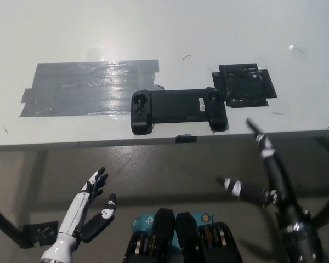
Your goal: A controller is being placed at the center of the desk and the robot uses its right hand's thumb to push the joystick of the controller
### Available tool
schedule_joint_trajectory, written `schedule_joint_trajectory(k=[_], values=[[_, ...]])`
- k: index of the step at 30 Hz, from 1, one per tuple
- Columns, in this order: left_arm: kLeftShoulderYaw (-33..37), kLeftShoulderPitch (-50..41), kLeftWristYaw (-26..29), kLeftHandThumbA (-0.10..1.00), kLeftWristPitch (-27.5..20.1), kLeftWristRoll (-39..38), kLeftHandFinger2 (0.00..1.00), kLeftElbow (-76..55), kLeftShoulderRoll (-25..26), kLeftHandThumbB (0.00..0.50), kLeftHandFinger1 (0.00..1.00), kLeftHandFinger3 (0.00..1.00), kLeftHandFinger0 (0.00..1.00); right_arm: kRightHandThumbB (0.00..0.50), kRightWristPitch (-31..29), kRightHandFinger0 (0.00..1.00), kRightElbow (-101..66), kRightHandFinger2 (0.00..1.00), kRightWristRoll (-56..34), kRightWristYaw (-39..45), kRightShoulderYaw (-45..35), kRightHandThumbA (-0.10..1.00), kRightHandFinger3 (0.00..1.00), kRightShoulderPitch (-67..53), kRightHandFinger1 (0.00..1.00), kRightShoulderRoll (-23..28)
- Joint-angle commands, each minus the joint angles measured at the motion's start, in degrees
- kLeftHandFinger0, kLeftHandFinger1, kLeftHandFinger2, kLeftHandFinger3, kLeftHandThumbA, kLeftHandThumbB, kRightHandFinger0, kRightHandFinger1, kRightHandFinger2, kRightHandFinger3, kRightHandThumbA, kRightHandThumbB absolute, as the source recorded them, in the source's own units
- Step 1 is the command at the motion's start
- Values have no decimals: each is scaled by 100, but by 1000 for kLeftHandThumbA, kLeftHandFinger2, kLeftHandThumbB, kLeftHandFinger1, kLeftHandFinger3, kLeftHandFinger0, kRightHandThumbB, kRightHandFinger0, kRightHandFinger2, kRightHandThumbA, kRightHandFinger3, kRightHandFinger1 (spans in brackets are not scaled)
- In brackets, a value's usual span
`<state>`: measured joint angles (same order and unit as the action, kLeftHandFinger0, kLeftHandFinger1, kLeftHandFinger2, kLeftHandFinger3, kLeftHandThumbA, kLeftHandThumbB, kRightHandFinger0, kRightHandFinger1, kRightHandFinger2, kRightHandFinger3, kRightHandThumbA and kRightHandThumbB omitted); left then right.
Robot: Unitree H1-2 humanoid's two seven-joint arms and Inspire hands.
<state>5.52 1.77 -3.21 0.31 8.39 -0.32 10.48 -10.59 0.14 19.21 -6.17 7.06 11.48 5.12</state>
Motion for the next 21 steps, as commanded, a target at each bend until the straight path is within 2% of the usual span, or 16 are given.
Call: schedule_joint_trajectory(k=[1, 6, 11, 18, 19, 21], values=[[1, 62, -27, 399, -198, 90, 1000, -147, 58, 0, 1000, 1000, 1000, 219, 261, 1000, -283, 1000, 214, -293, -305, 1000, 1000, 749, 1000, -100], [-3, 45, -4, 395, -186, 109, 1000, -175, 35, 0, 1000, 1000, 1000, 203, 749, 1000, 277, 1000, -96, -128, -559, 994, 1000, 1527, 1000, -142], [-10, 15, -15, 389, -158, 95, 1000, -195, 14, 0, 1000, 1000, 1000, 250, 982, 1000, 1103, 1000, -475, 33, -751, 985, 1000, 2103, 1000, -154], [-3, 43, -44, 337, -140, 94, 1000, -194, 19, 0, 1000, 1000, 1000, 239, 752, 1000, 2263, 1000, -343, -207, -719, 917, 1000, 2697, 1000, -115], [-4, 44, -47, 331, -129, 93, 1000, -213, 20, 0, 1000, 1000, 1000, 268, 749, 1000, 2537, 1000, -326, -240, -704, 930, 1000, 2830, 1000, -119], [-10, 41, -53, 324, -111, 82, 1000, -239, 19, 2, 1000, 1000, 1000, 289, 783, 1000, 2860, 1000, -316, -292, -699, 927, 1000, 2984, 1000, -139]])
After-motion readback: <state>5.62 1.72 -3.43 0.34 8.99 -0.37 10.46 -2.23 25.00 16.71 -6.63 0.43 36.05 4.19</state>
